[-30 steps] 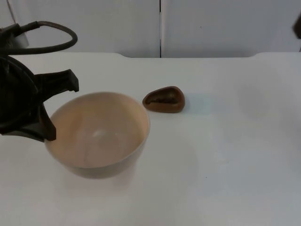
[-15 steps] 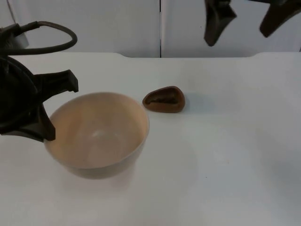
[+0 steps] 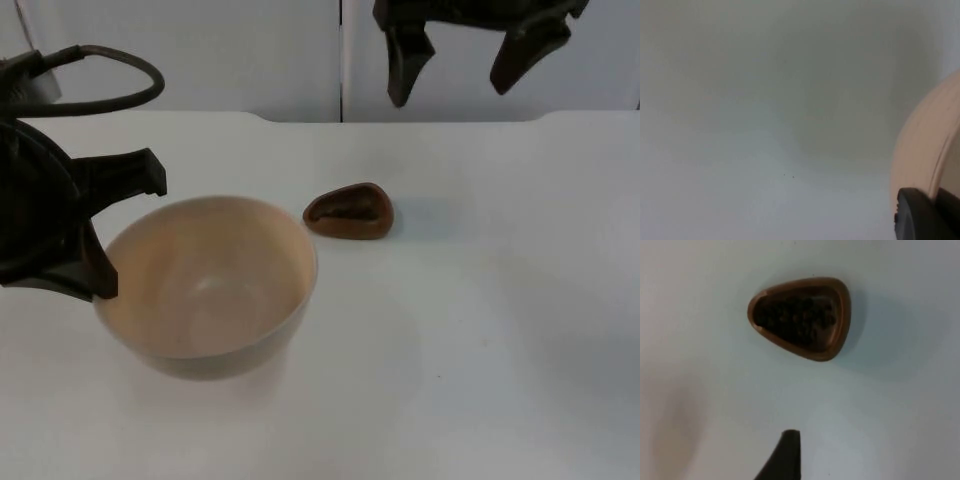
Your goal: Pick up the bowl with the left hand and pour the coffee beans from the cup into the bowl with the right hand.
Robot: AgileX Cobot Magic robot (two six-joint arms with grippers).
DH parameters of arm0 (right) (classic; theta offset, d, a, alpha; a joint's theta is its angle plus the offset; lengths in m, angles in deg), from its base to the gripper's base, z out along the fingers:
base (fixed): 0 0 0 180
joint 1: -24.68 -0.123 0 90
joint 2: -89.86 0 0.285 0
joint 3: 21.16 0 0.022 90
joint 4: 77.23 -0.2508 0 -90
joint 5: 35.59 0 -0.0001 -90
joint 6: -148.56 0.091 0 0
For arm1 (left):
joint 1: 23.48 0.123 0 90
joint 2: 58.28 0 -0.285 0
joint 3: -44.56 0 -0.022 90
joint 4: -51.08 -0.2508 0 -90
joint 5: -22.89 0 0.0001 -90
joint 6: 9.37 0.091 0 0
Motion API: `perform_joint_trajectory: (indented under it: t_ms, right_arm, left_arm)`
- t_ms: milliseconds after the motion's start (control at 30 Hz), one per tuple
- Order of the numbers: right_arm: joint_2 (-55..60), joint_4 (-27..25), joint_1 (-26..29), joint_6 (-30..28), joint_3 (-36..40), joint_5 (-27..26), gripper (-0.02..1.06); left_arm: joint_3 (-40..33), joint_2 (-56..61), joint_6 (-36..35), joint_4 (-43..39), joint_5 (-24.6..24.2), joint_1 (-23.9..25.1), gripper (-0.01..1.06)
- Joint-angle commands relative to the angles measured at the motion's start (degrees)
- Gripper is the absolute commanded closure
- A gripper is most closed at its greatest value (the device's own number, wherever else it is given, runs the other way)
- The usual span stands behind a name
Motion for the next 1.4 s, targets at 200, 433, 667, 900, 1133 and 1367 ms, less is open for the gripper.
perform_joint_trajectory:
  t_ms: [200, 433, 667, 900, 1133, 1367]
  right_arm:
    - [4.73, 0.57, -0.31, 1.74, -0.37, -1.22, 0.18]
    - [9.04, 1.21, -0.31, 2.74, -0.37, -7.17, 0.18]
    - [12.70, 1.49, -0.31, 3.02, -0.37, -13.57, 0.22]
    - [14.55, 3.94, -0.31, 1.98, -0.37, -19.97, 0.28]
    - [16.26, 4.64, -0.31, 1.84, -0.37, -22.30, 0.41]
    - [19.21, 3.61, -0.31, 1.74, -0.39, -25.97, 0.41]
  left_arm:
    - [-0.15, 0.54, -0.29, -0.15, 1.37, 0.12, 1.05]
    - [-0.15, 0.54, -0.29, -0.03, 1.37, 0.12, 1.05]
    - [-0.15, 0.54, -0.29, 0.21, 1.27, 0.12, 1.05]
    - [-0.15, 0.54, -0.29, 0.42, 1.27, 0.12, 1.05]
    - [-0.15, 0.54, -0.29, 0.59, 1.27, 0.12, 1.05]
    - [-0.15, 0.54, -0.29, 0.55, 1.37, 0.12, 1.05]
